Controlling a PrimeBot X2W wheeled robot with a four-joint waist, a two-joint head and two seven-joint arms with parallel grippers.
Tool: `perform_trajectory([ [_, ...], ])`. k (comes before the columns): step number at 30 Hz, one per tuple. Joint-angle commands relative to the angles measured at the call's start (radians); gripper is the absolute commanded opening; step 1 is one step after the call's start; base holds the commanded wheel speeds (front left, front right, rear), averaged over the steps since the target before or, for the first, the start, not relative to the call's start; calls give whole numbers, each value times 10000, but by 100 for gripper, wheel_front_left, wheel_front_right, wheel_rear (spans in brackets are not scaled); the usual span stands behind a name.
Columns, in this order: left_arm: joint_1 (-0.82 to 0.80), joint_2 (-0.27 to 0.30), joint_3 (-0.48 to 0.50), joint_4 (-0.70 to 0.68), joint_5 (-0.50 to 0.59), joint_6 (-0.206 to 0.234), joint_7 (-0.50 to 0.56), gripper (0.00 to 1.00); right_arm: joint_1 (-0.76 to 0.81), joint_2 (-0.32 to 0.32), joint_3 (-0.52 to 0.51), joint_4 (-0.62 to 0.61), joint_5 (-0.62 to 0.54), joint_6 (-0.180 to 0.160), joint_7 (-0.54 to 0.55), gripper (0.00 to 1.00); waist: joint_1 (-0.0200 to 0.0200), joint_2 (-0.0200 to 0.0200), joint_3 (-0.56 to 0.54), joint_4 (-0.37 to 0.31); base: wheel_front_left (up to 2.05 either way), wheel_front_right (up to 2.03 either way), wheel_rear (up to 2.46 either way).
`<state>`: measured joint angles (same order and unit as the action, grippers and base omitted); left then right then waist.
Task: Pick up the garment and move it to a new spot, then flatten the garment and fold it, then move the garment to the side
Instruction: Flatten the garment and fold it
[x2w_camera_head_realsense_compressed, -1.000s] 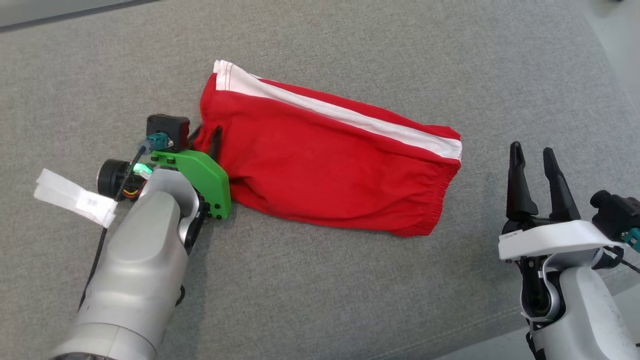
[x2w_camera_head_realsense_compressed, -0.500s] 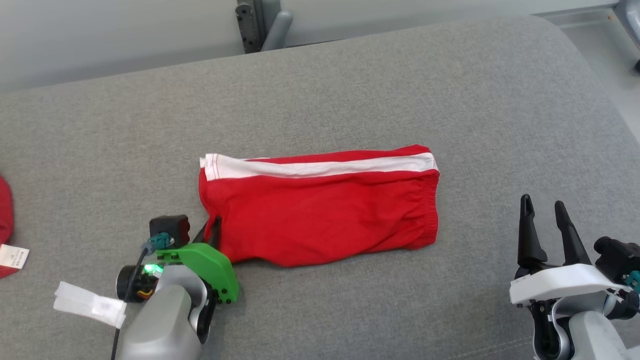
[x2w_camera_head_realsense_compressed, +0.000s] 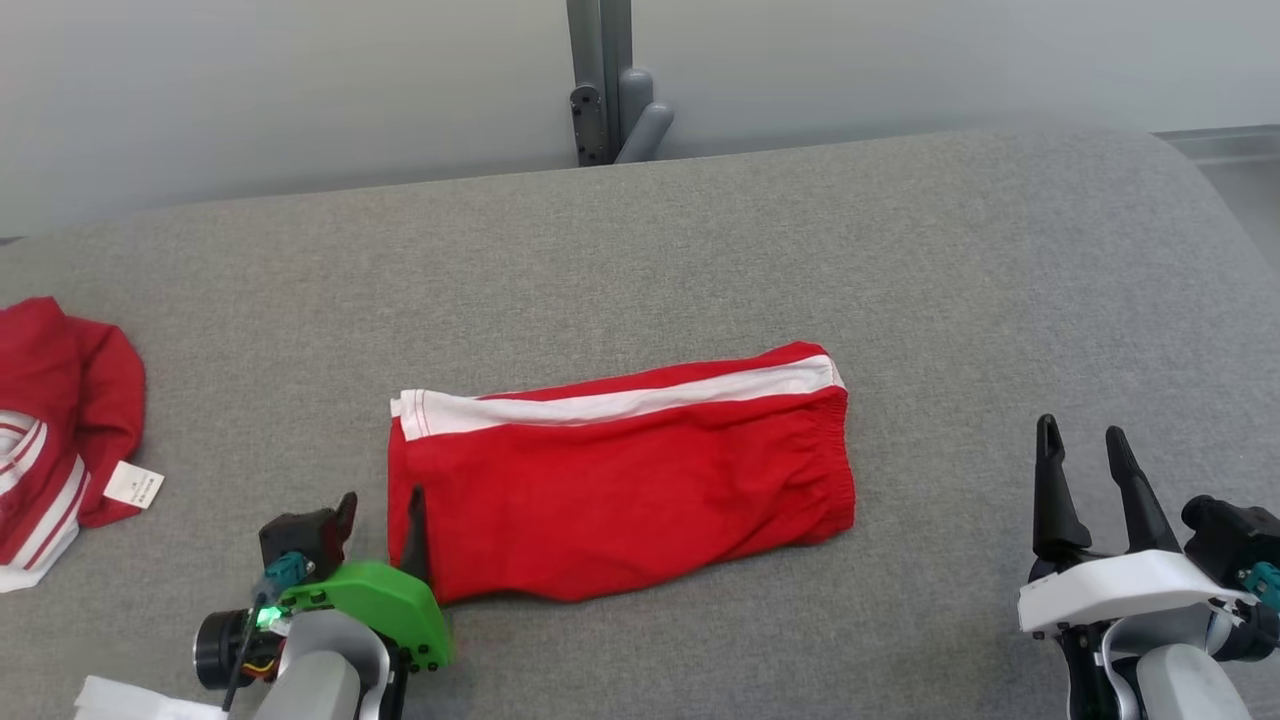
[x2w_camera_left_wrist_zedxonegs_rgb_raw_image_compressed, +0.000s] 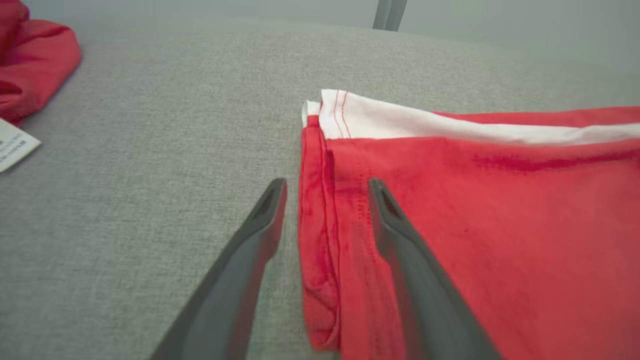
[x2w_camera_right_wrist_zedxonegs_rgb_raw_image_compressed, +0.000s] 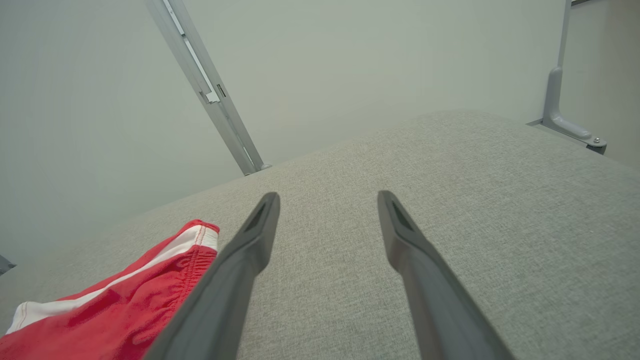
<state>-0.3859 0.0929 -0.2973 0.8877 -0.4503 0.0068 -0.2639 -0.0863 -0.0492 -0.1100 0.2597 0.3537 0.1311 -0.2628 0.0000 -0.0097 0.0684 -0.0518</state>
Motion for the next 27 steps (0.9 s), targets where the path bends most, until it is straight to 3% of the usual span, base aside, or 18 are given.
perform_trajectory([
  [1, 405, 152, 191, -490, 209, 167, 0, 100, 105, -36, 10, -42, -103, -7, -28, 100, 0, 97, -31, 117, 0, 0, 0],
  [6, 1488, 306, 955, -2713, 1161, 739, 1, 100, 28, -35, 199, -180, -240, -7, -28, 100, 0, 97, 24, 398, 0, 0, 0],
  [9, 2201, 269, 1488, -3851, 1555, 837, 0, 100, -148, -38, 450, -256, -336, -7, -28, 100, 0, 97, 48, 598, 0, 0, 0],
  [16, 3270, -18, 2138, -4943, 2242, 617, 0, 100, -506, -38, 1199, 356, -499, -7, -28, 100, 0, 97, 111, 1329, 0, 0, 0],
  [27, 3484, -331, 2270, -5018, 2650, 21, -1, 100, -1232, -41, 1296, 3252, -350, -7, -26, 100, 0, 97, 392, 2895, 0, 0, 0],
])
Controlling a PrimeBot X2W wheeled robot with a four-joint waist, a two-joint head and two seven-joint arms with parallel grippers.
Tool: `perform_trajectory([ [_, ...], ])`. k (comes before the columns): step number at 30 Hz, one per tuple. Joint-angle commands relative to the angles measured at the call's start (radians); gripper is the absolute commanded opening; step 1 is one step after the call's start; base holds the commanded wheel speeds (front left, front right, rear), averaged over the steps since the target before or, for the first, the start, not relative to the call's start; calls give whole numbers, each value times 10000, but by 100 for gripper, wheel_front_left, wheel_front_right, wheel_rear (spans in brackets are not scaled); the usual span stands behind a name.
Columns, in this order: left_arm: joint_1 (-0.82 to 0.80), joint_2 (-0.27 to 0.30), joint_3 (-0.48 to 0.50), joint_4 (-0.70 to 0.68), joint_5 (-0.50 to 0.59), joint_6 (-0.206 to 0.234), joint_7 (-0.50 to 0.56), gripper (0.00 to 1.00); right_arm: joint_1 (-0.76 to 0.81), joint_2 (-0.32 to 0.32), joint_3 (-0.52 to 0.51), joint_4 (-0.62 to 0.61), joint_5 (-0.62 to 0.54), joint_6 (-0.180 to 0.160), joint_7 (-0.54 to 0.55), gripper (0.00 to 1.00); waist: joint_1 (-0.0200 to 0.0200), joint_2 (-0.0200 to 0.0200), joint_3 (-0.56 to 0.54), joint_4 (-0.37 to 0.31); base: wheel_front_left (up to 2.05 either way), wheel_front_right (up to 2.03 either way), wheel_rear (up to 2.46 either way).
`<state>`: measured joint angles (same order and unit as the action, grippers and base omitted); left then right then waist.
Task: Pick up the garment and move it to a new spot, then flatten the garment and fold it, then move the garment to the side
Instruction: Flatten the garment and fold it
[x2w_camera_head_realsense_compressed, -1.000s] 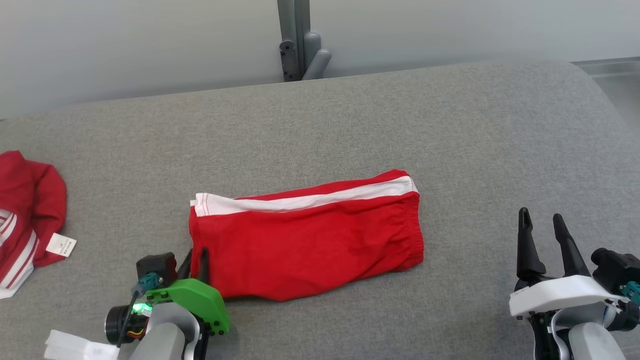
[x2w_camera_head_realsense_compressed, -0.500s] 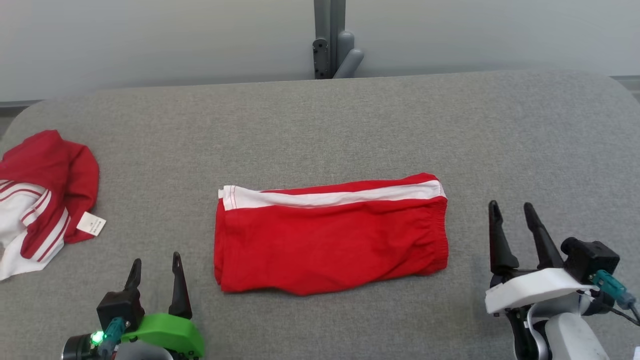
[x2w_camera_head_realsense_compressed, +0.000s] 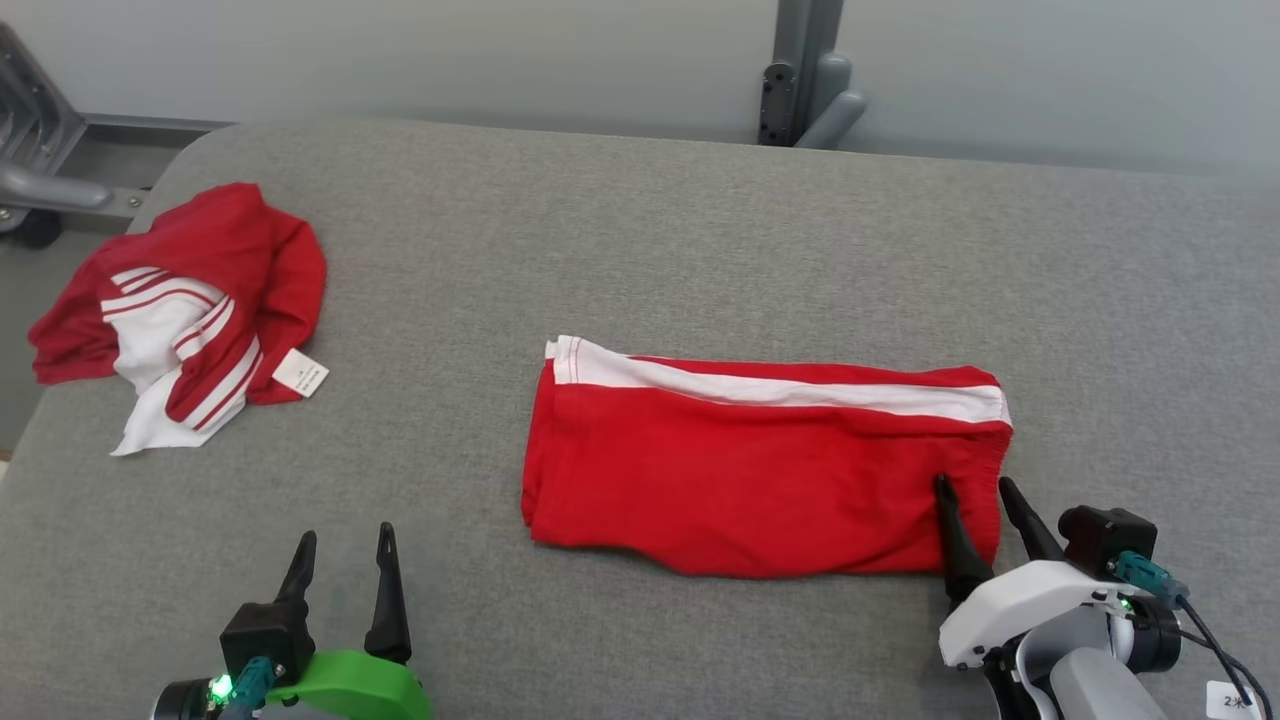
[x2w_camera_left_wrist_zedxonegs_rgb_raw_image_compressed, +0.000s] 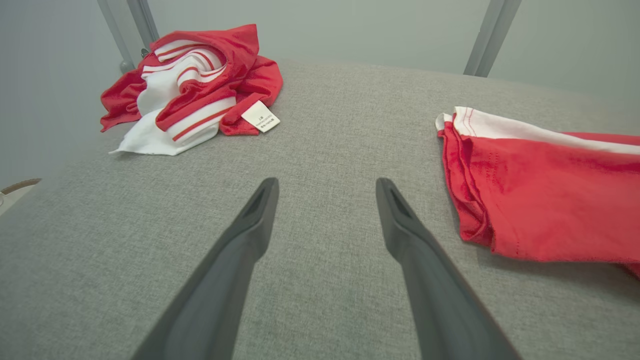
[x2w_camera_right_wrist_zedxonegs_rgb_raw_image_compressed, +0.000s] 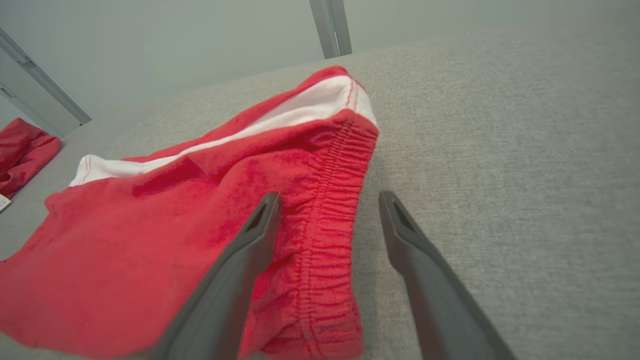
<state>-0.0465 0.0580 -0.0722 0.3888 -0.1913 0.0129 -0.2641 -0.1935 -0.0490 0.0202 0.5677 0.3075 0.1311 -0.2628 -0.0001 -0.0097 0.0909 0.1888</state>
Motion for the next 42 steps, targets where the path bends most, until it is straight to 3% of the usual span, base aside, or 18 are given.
perform_trajectory([
  [1, 101, 9, 35, -40, 104, -77, 1, 100, -220, -43, 9, 466, 118, -7, -26, 100, 1, 97, 192, 557, 0, 0, 0],
  [11, -34, -56, 89, -176, 253, -225, 1, 100, -833, -15, 370, 2465, 569, -9, 75, 100, 1, 97, 431, 789, 0, 0, 0],
  [12, -53, -61, 62, -185, 269, -252, 1, 100, -875, -6, 453, 2620, 679, -7, 82, 71, 1, 97, 453, 788, 0, 0, 0],
  [14, -95, -63, 26, -226, 271, -287, 1, 100, -1009, 10, 584, 2823, 881, -7, 119, 0, 1, 97, 510, 762, 0, 0, 0],
  [20, -94, -68, -92, -208, 66, -269, 1, 100, -1199, -55, 373, 2906, 1130, -16, 69, 0, 1, 97, 528, 529, 0, 0, 0],
  [27, -5, -64, -185, -37, -13, -328, 1, 100, -1042, -338, 161, 2151, 1367, -18, -1, 0, 1, 97, 323, 196, 0, 0, 0],
  [35, 123, -60, -455, 138, -179, -304, 1, 100, -795, -518, 1985, 71, 2464, -7, 306, 0, 1, 97, 93, -68, 0, 0, 0],
  [42, 58, -60, -763, 198, -310, -266, 1, 100, -813, -689, 3593, -1917, 3194, -6, 1217, 0, 1, 97, -15, 232, 0, 0, 0],
])
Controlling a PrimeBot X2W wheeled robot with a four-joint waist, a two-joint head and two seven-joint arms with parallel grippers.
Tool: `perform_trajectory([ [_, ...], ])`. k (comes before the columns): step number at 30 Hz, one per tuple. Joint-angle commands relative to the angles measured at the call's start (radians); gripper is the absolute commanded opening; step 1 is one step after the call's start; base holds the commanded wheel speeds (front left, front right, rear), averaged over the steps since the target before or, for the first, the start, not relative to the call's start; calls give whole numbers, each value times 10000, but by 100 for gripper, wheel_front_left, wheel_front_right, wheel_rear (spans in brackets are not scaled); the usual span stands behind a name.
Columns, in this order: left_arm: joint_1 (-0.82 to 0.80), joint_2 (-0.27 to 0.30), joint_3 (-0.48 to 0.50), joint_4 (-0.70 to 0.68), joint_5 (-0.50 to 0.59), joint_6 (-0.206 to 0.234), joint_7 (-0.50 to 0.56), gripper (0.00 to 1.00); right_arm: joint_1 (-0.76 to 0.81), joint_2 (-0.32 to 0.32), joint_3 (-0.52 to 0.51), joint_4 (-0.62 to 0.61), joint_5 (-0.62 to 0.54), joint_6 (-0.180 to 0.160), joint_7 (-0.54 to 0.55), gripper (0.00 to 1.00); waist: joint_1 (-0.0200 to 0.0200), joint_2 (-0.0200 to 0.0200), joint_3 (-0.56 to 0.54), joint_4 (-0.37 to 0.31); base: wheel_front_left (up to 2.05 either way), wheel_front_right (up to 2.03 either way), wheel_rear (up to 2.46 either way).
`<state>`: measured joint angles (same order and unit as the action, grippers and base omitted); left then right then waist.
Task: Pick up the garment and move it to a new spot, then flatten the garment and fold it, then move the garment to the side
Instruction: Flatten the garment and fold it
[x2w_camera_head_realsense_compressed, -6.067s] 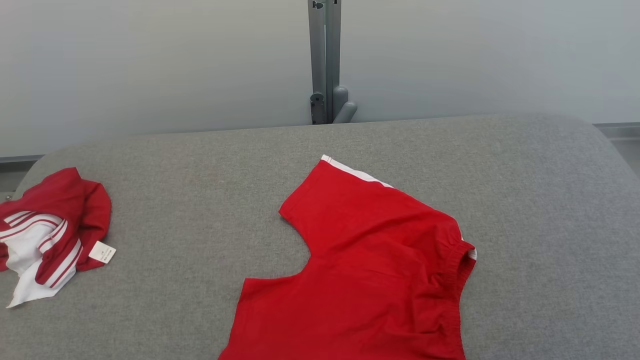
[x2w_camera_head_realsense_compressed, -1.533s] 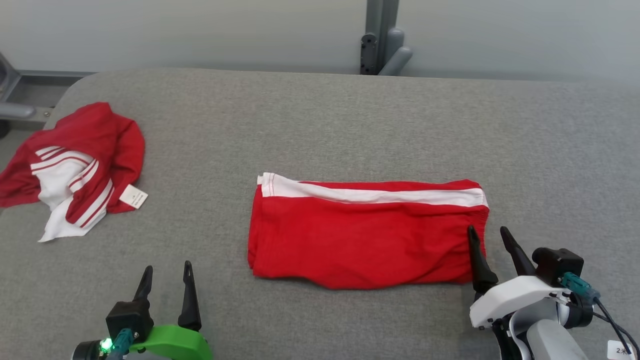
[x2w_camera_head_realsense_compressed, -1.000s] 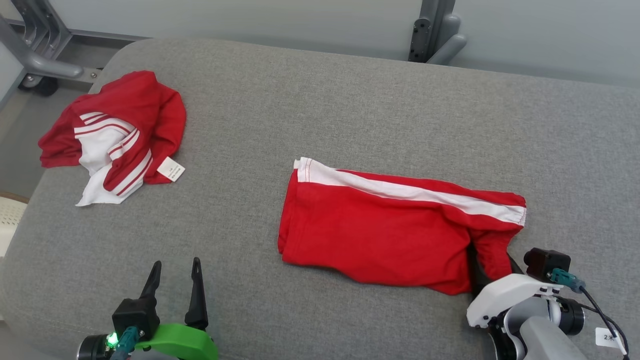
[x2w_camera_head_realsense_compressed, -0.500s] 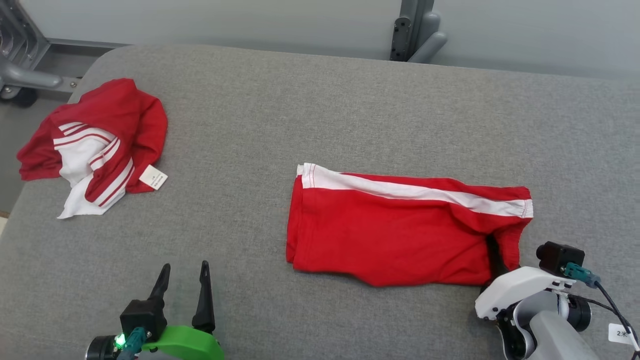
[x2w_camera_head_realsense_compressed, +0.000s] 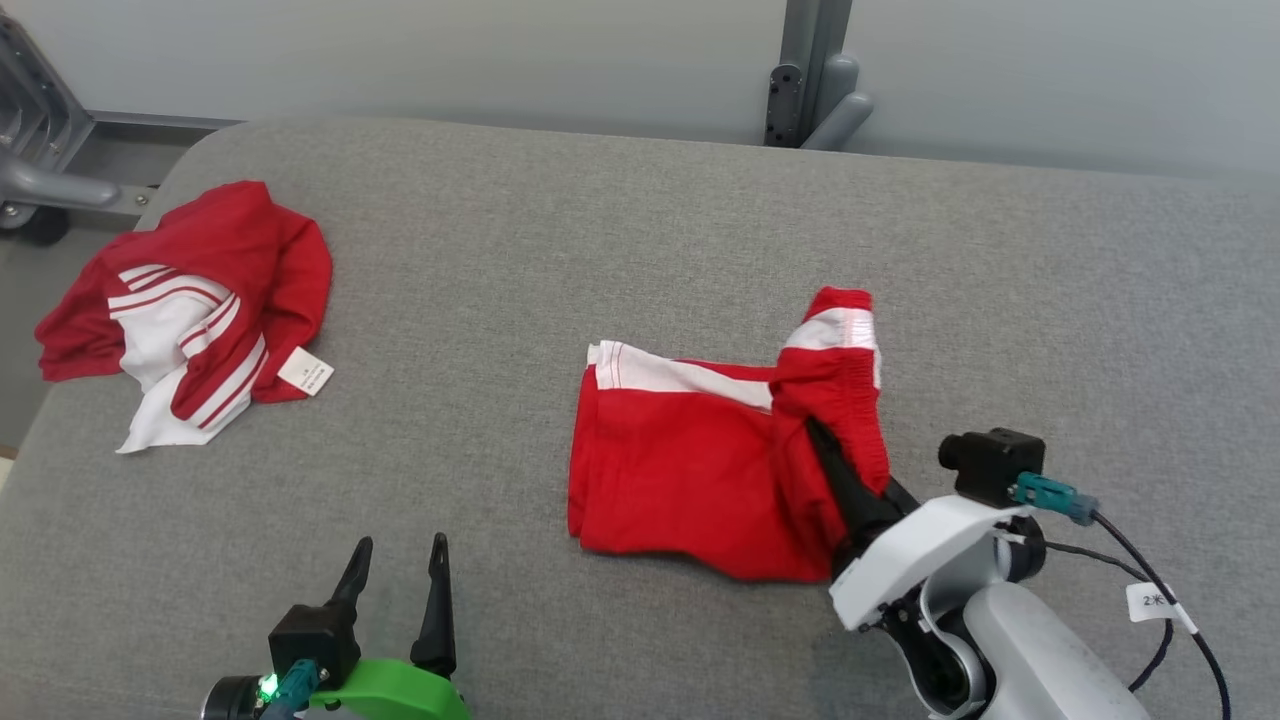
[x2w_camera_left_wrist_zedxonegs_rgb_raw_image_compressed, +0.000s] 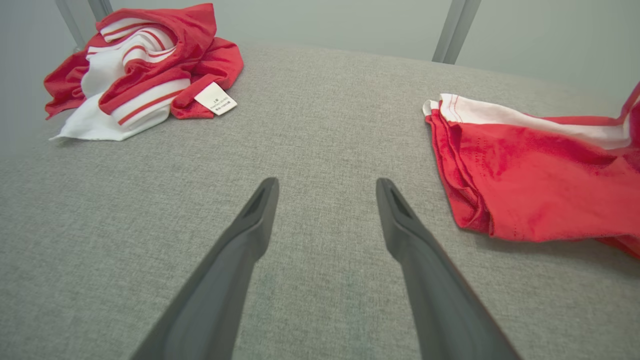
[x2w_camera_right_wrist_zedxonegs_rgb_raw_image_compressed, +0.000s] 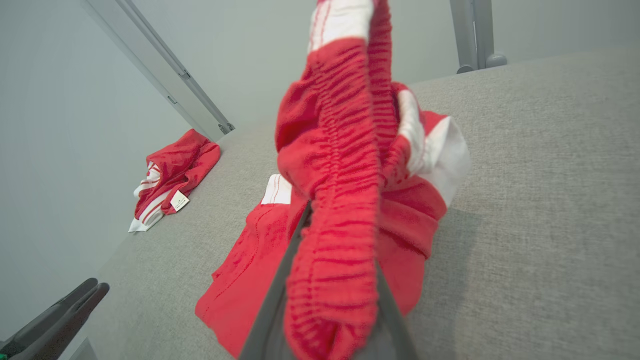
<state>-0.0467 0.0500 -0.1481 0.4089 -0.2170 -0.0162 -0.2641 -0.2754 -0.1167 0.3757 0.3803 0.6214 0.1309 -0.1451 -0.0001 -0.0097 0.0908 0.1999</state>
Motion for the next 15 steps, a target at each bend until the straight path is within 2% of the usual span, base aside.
perform_trajectory([
  [1, 36, 20, -23, -15, -72, 41, 1, 100, -46, 4, 216, -176, 95, -4, 193, 0, 1, 97, -6, 221, 0, 0, 0],
  [6, -75, 20, -209, -51, -168, 77, 1, 100, -313, 83, 694, -153, -75, -4, 606, 0, 1, 97, 59, 792, 0, 0, 0],
  [13, -67, 20, -369, -79, -370, 198, 1, 100, -909, 305, 737, 1030, -647, -2, 594, 0, 1, 97, 247, 1906, 0, 0, 0],
  [15, 5, 18, -352, -73, -397, 242, 1, 100, -1107, 360, 698, 1420, -864, -2, 473, 67, 1, 97, 292, 2140, 0, 0, 0],
])
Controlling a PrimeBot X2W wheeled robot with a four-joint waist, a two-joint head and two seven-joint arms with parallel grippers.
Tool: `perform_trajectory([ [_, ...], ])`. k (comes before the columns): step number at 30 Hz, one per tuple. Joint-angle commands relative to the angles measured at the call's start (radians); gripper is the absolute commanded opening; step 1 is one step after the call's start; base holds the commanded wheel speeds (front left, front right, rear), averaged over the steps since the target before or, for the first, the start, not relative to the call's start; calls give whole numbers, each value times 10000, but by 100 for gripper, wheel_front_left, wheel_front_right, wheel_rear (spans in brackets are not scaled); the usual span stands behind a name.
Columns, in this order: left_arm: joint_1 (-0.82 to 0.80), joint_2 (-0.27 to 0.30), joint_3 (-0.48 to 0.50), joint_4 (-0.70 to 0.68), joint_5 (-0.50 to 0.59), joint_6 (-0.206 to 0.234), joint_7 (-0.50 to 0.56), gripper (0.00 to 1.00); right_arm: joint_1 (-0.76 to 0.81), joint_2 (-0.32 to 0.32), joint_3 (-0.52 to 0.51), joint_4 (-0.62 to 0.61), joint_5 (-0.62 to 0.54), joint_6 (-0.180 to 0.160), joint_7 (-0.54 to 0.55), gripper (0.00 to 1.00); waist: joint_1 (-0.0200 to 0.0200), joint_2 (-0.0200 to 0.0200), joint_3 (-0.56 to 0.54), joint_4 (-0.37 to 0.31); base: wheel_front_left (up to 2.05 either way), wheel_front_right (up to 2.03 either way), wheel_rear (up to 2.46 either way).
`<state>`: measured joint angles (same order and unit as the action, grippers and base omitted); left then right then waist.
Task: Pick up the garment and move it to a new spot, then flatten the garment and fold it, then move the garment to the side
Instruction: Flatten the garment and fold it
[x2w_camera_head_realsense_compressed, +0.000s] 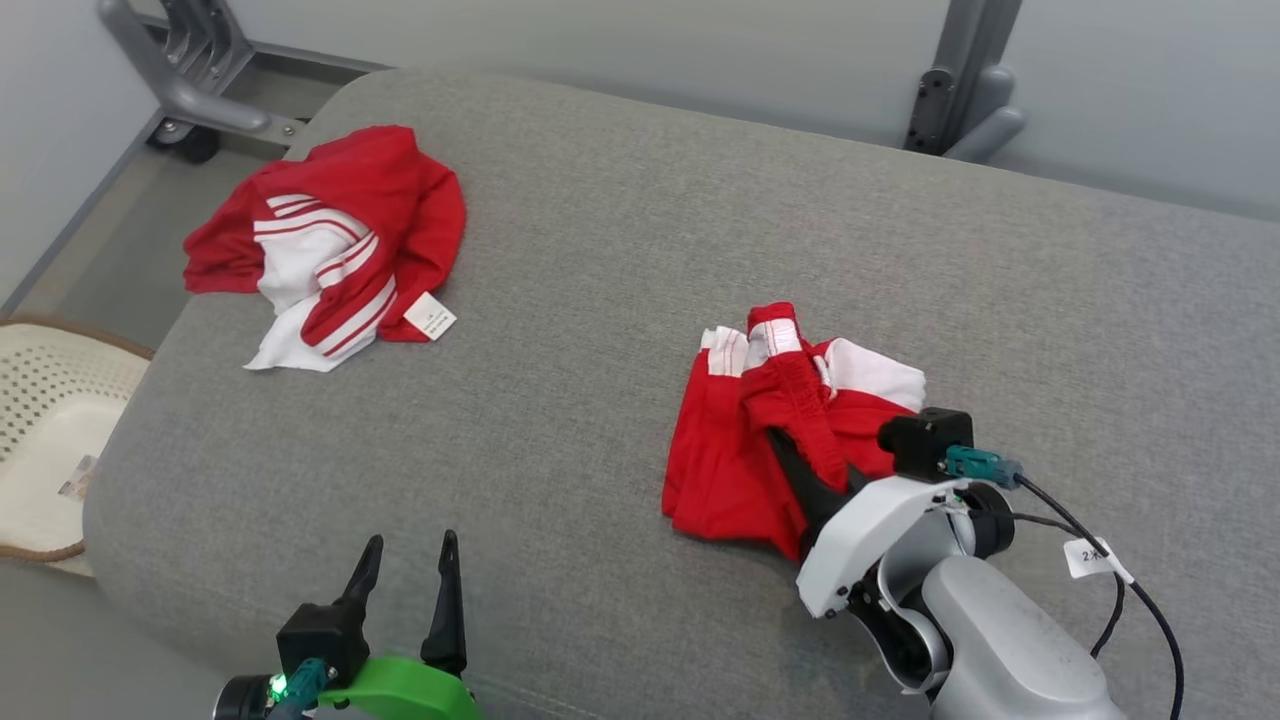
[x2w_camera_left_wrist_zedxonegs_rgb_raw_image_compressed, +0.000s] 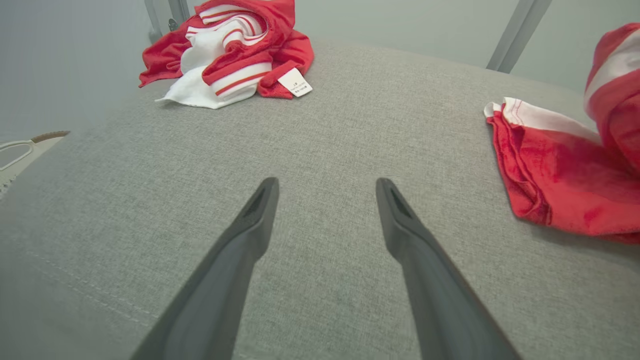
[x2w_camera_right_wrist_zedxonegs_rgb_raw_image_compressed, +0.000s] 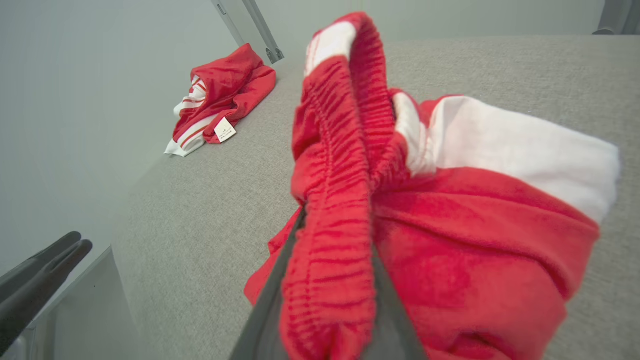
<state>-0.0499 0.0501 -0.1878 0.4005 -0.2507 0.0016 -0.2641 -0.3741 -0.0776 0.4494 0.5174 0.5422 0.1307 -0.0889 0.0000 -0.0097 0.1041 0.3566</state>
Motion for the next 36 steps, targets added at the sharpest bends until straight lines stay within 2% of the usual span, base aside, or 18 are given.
perform_trajectory([
  [1, 69, 16, 67, -5, -69, 76, 1, 100, -227, 16, -84, 212, -98, 0, -185, 100, 0, 97, 170, 651, 0, 0, 0],
  [5, 231, 14, 190, -65, -74, 137, 1, 100, -494, 152, -219, 593, -139, 0, -713, 100, 0, 97, 178, 753, 0, 0, 0],
  [9, 237, 16, 408, -139, 7, 169, 1, 100, -583, 189, -209, 739, -96, 0, -1135, 100, 0, 97, 99, 477, 0, 0, 0],
  [13, 198, 17, 575, -254, 79, 147, 1, 100, -374, 204, -481, 774, -207, 0, -1480, 100, 0, 97, -47, -82, 0, 0, 0],
  [19, 211, 16, 807, -438, 276, 137, 1, 100, 225, 90, -1755, 621, -882, 0, -1751, 100, 0, 97, -304, -1152, 0, 0, 0],
  [27, 288, 17, 1280, -656, 485, 128, 1, 100, 1455, 183, -3795, -780, -2384, 0, -1762, 100, 0, 97, -514, -2438, 0, 0, 0],
  [32, 458, 19, 1648, -619, 651, 88, 1, 100, 2271, 243, -4417, -1690, -3260, 0, -1763, 100, 0, 97, -683, -3071, 0, 0, 0],
  [36, 558, 23, 1791, -596, 691, 62, 1, 100, 2602, 248, -4427, -1987, -3094, 0, -1765, 100, 0, 97, -805, -3278, 0, 0, 0],
])
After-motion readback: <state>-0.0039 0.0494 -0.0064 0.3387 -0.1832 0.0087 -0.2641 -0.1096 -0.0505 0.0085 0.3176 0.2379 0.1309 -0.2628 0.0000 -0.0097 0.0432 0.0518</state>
